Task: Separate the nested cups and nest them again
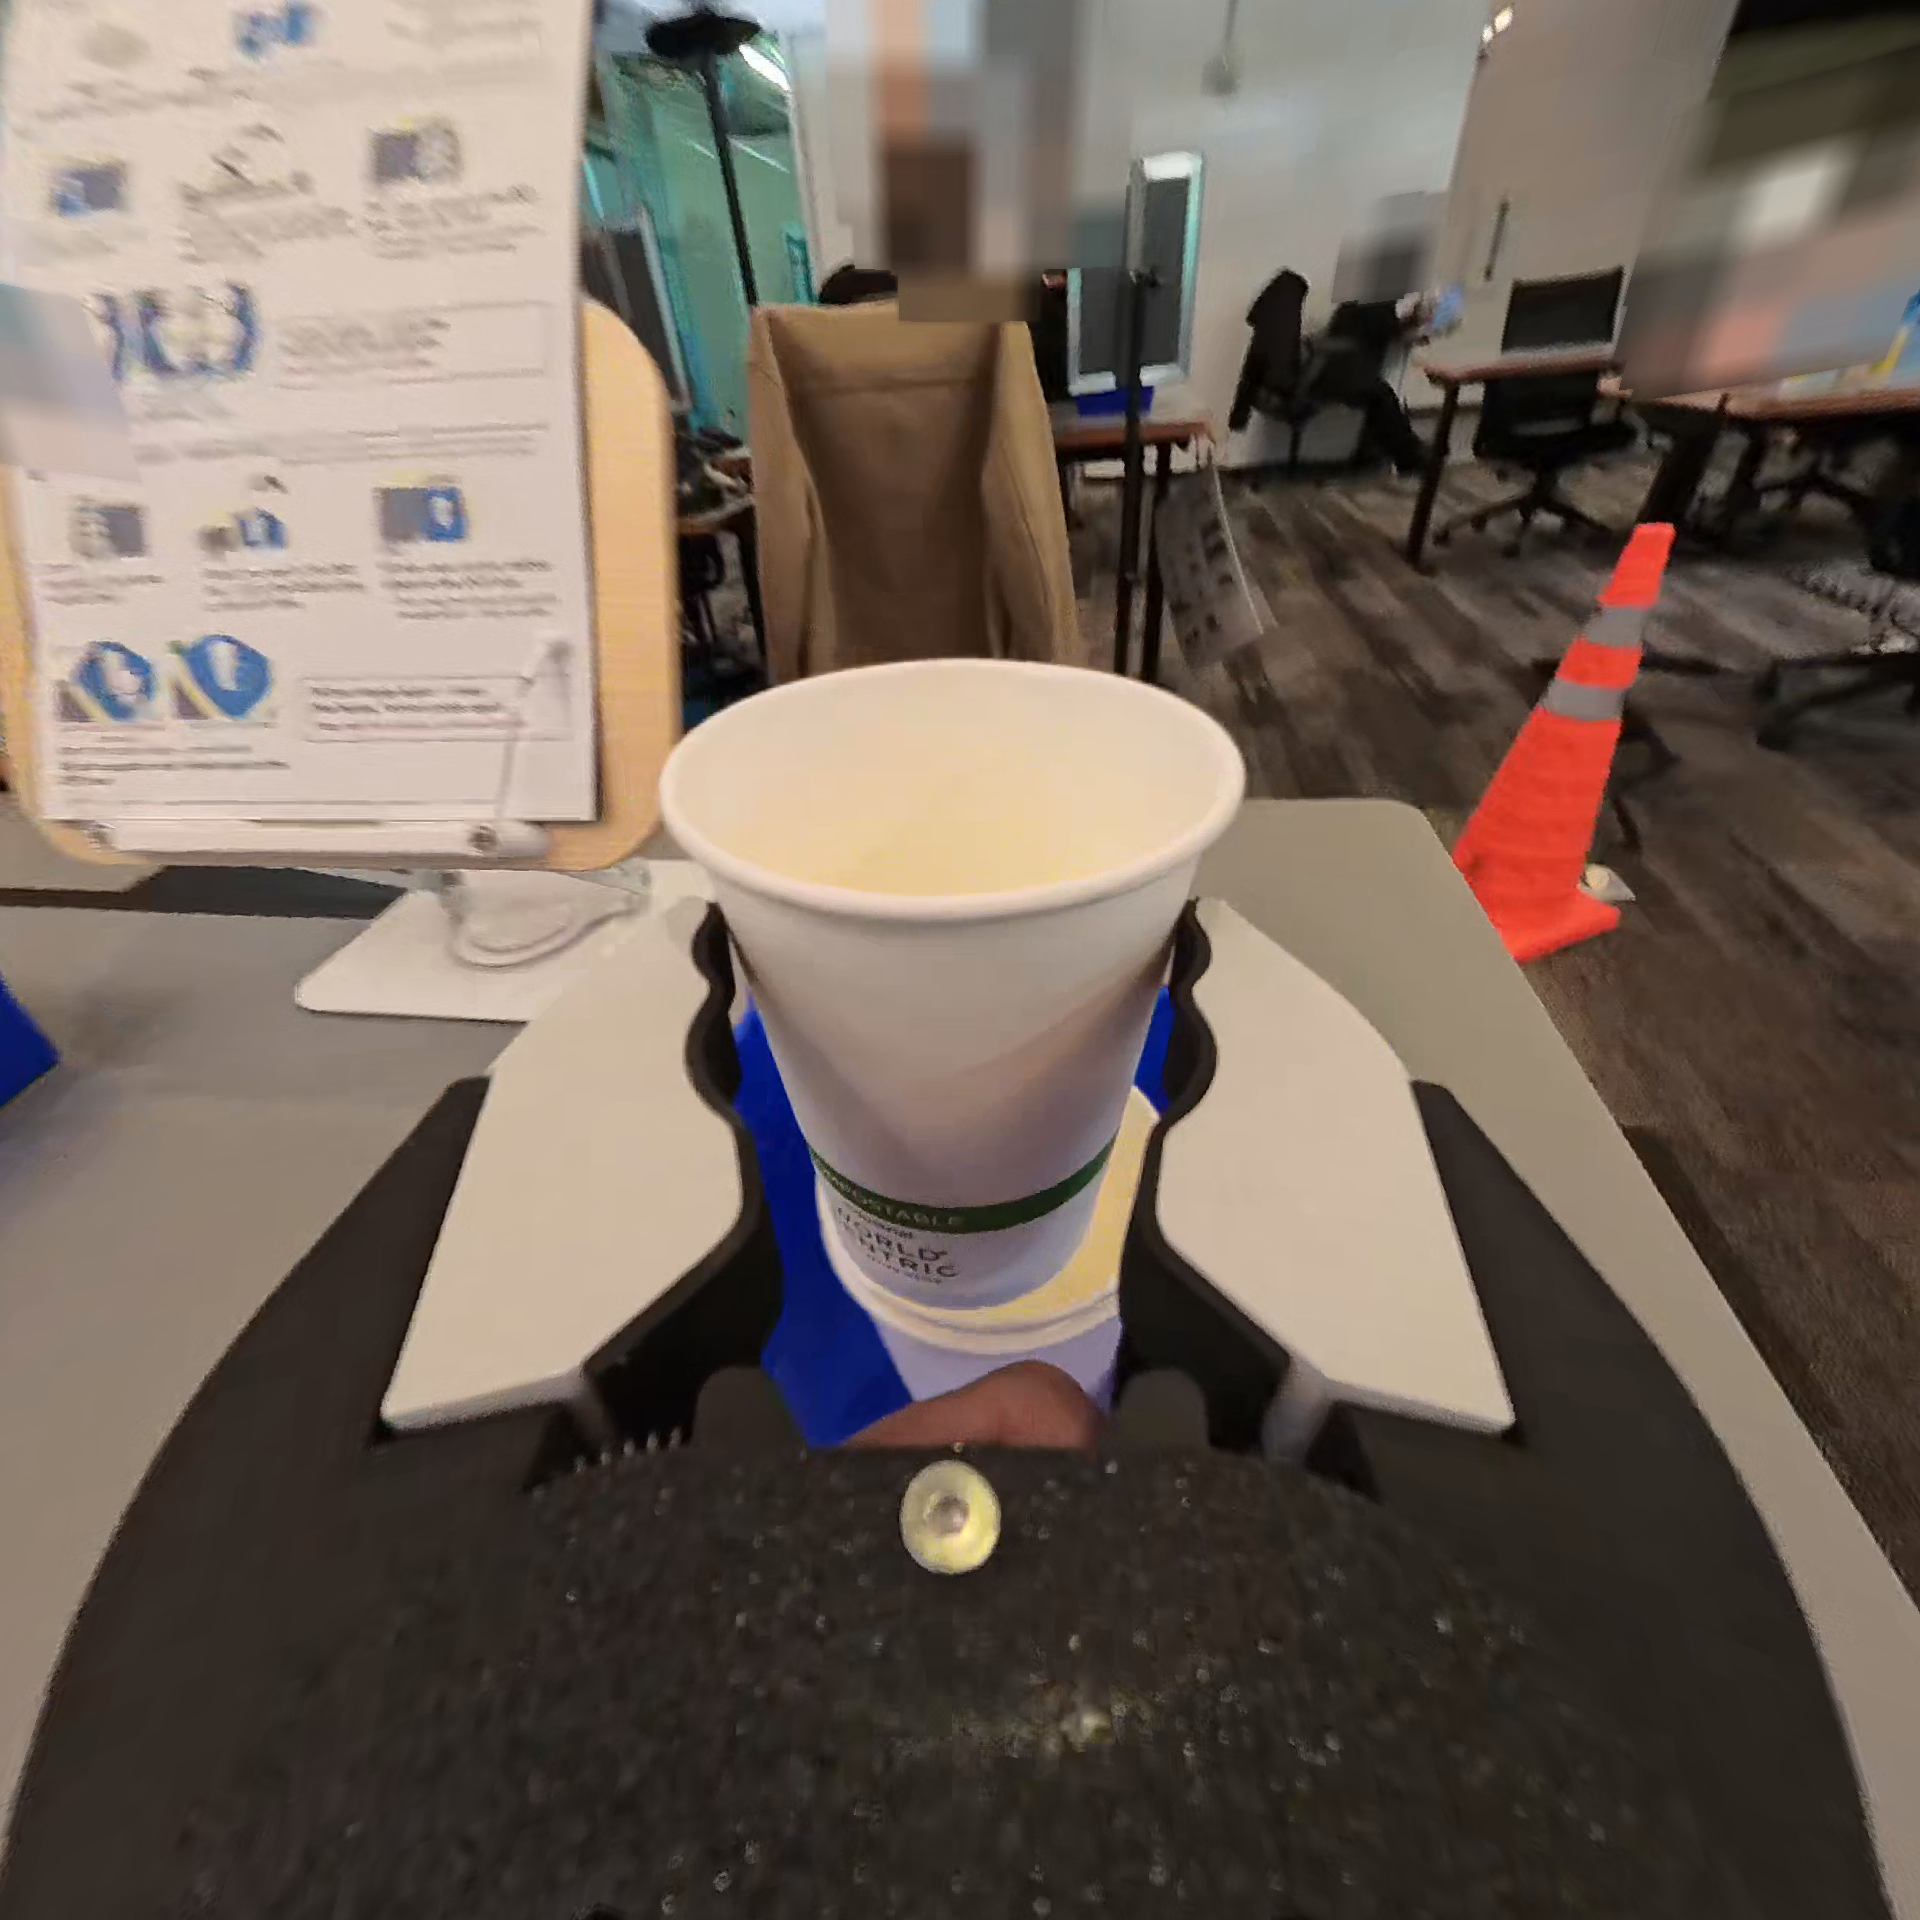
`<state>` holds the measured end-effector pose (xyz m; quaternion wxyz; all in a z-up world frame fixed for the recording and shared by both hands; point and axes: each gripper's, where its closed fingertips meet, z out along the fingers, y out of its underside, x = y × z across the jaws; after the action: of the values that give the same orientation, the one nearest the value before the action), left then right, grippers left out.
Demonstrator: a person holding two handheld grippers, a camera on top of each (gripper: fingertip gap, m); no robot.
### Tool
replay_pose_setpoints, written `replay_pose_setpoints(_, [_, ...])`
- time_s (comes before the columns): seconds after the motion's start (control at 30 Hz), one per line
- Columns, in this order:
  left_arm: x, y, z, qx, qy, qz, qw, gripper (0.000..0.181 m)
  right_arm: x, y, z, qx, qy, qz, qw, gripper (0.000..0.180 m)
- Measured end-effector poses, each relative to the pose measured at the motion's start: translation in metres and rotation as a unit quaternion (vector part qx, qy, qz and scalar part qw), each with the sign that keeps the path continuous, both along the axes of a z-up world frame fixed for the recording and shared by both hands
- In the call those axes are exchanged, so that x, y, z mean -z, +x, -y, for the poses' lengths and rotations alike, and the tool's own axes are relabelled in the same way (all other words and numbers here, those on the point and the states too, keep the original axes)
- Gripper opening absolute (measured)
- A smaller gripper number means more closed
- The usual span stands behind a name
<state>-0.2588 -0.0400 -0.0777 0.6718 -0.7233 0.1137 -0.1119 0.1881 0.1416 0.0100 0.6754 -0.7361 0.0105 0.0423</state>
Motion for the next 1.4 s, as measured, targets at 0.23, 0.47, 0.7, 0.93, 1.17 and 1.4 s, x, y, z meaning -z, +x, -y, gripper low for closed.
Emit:
replay_pose_setpoints(0.23, [0.008, 0.002, -0.003, 0.016, -0.023, 0.005, 1.0, 0.06, 0.042, 0.011, -0.013, 0.017, -0.079, 0.017, 0.997, 0.082])
replay_pose_setpoints(0.47, [0.007, 0.008, 0.001, 0.02, -0.013, -0.008, 1.0, 0.059, 0.073, 0.01, -0.004, -0.01, -0.146, 0.005, 0.989, 0.082])
replay_pose_setpoints(0.7, [0.014, 0.014, 0.0, 0.03, -0.027, -0.016, 0.999, 0.059, 0.085, 0.004, 0.001, -0.031, -0.17, 0.046, 0.984, 0.086])
replay_pose_setpoints(0.93, [0.019, 0.02, 0.002, 0.041, -0.035, -0.023, 0.998, 0.06, 0.048, -0.001, 0.03, -0.043, -0.138, 0.085, 0.986, 0.086])
replay_pose_setpoints(1.17, [0.021, 0.016, -0.001, 0.038, -0.047, -0.011, 0.998, 0.063, 0.021, -0.111, 0.158, -0.17, 0.038, 0.041, 0.984, 0.077])
replay_pose_setpoints(1.4, [0.023, 0.009, -0.003, 0.029, -0.063, -0.007, 0.998, 0.073, 0.094, -0.184, 0.228, -0.248, 0.019, -0.01, 0.968, 0.074])
